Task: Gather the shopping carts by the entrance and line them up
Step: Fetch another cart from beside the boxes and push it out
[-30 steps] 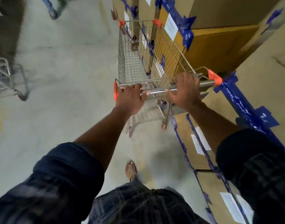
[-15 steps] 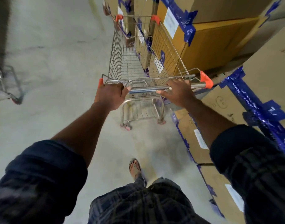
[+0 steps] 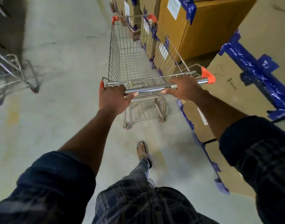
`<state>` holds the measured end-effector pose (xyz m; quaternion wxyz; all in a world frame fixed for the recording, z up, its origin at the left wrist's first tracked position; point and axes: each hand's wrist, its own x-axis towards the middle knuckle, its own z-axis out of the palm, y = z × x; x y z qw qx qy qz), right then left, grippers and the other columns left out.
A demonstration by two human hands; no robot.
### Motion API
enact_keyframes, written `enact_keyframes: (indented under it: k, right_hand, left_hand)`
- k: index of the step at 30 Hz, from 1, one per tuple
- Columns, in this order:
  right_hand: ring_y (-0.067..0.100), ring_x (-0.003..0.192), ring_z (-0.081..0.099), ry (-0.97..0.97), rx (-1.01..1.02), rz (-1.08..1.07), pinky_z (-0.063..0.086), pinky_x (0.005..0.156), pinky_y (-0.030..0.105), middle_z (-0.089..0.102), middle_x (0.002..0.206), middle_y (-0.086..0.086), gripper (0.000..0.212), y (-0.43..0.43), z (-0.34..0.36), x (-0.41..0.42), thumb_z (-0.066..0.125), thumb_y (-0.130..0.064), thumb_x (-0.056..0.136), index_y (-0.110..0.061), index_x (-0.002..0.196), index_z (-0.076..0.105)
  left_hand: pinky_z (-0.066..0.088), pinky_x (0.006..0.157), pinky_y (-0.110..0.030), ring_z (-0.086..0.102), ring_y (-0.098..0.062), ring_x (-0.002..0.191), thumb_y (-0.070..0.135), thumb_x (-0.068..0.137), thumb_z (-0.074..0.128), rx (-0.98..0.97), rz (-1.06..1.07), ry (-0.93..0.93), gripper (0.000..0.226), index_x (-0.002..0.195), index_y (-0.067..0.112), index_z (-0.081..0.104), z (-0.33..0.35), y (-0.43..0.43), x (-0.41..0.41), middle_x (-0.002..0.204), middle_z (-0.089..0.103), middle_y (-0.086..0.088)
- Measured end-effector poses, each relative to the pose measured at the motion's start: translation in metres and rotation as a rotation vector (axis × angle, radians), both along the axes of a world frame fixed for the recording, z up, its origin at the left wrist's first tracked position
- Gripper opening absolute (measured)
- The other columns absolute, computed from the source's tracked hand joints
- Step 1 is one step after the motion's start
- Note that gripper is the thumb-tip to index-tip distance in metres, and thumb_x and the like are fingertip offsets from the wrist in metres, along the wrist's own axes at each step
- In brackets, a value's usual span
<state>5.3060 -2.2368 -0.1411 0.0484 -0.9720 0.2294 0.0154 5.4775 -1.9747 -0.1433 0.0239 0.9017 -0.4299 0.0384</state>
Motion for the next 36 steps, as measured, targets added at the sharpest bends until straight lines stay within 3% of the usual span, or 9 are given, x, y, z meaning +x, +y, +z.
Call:
enact_keyframes:
  k: [3, 8, 11, 14, 16, 25, 30, 36]
  right_hand:
    - [0.033, 0.116, 0.058, 0.051, -0.017, -0.001, 0.040, 0.102, 0.048, 0.065, 0.124, 0.011, 0.096, 0.021, 0.005, -0.036, 0.029, -0.092, 0.074, -0.017, 0.126, 0.059]
    - [0.036, 0.116, 0.057, 0.058, -0.070, -0.022, 0.040, 0.100, 0.046, 0.064, 0.124, 0.015, 0.082, 0.078, 0.008, -0.090, 0.040, -0.084, 0.083, -0.014, 0.120, 0.060]
    - [0.035, 0.117, 0.057, 0.037, -0.050, -0.080, 0.040, 0.101, 0.046, 0.063, 0.127, 0.014, 0.080, 0.129, 0.007, -0.116, 0.041, -0.083, 0.084, -0.015, 0.124, 0.058]
    - [0.034, 0.110, 0.059, 0.020, -0.067, -0.166, 0.040, 0.097, 0.046, 0.066, 0.118, 0.014, 0.077, 0.188, 0.007, -0.136, 0.042, -0.082, 0.083, -0.013, 0.110, 0.061]
    - [0.032, 0.109, 0.060, 0.019, -0.067, -0.236, 0.041, 0.096, 0.044, 0.066, 0.119, 0.012, 0.078, 0.228, 0.005, -0.149, 0.042, -0.082, 0.083, -0.013, 0.112, 0.062]
    - [0.028, 0.107, 0.058, -0.082, -0.074, -0.515, 0.037, 0.094, 0.041, 0.066, 0.116, 0.007, 0.073, 0.401, -0.006, -0.255, 0.043, -0.082, 0.081, -0.019, 0.112, 0.062]
    - [0.026, 0.094, 0.059, -0.083, -0.057, -0.600, 0.037, 0.089, 0.041, 0.065, 0.094, 0.004, 0.064, 0.488, 0.001, -0.343, 0.045, -0.081, 0.079, -0.022, 0.094, 0.063]
    - [0.027, 0.094, 0.060, -0.084, -0.049, -0.745, 0.037, 0.095, 0.043, 0.066, 0.093, 0.005, 0.065, 0.588, 0.000, -0.439, 0.041, -0.083, 0.077, -0.021, 0.088, 0.060]
  left_hand:
    - [0.021, 0.115, -0.059, 0.068, -0.027, 0.083, 0.081, 0.089, 0.018, 0.037, 0.039, 0.013, 0.075, 0.092, 0.022, 0.064, 0.003, 0.021, -0.053, 0.079, 0.070, -0.001]
    - [0.022, 0.113, -0.061, 0.068, -0.027, 0.083, 0.081, 0.088, 0.016, 0.090, 0.026, 0.037, 0.075, 0.091, 0.021, 0.061, 0.008, 0.069, -0.099, 0.078, 0.068, 0.000]
    - [0.020, 0.114, -0.059, 0.067, -0.027, 0.095, 0.081, 0.087, 0.019, 0.103, -0.020, 0.057, 0.070, 0.091, 0.023, 0.060, 0.007, 0.103, -0.101, 0.089, 0.071, -0.002]
    - [0.014, 0.117, -0.056, 0.063, -0.028, 0.110, 0.079, 0.086, 0.022, 0.115, -0.077, 0.083, 0.068, 0.095, 0.025, 0.062, 0.007, 0.136, -0.095, 0.101, 0.071, -0.004]
    - [0.011, 0.119, -0.053, 0.061, -0.028, 0.115, 0.076, 0.088, 0.028, 0.109, -0.104, 0.082, 0.063, 0.100, 0.025, 0.064, 0.006, 0.158, -0.095, 0.107, 0.070, -0.005]
    - [0.016, 0.118, -0.050, 0.064, -0.025, 0.105, 0.072, 0.088, 0.037, -0.022, -0.342, 0.046, 0.056, 0.089, 0.025, 0.066, -0.010, 0.262, -0.159, 0.092, 0.067, 0.003]
    - [0.017, 0.117, -0.050, 0.062, -0.023, 0.106, 0.074, 0.084, 0.039, 0.029, -0.429, 0.091, 0.055, 0.089, 0.028, 0.067, -0.006, 0.323, -0.241, 0.092, 0.067, 0.006]
    - [0.029, 0.110, -0.053, 0.061, -0.028, 0.107, 0.079, 0.080, 0.035, 0.002, -0.591, 0.193, 0.064, 0.098, 0.027, 0.069, -0.016, 0.382, -0.316, 0.096, 0.069, 0.004]
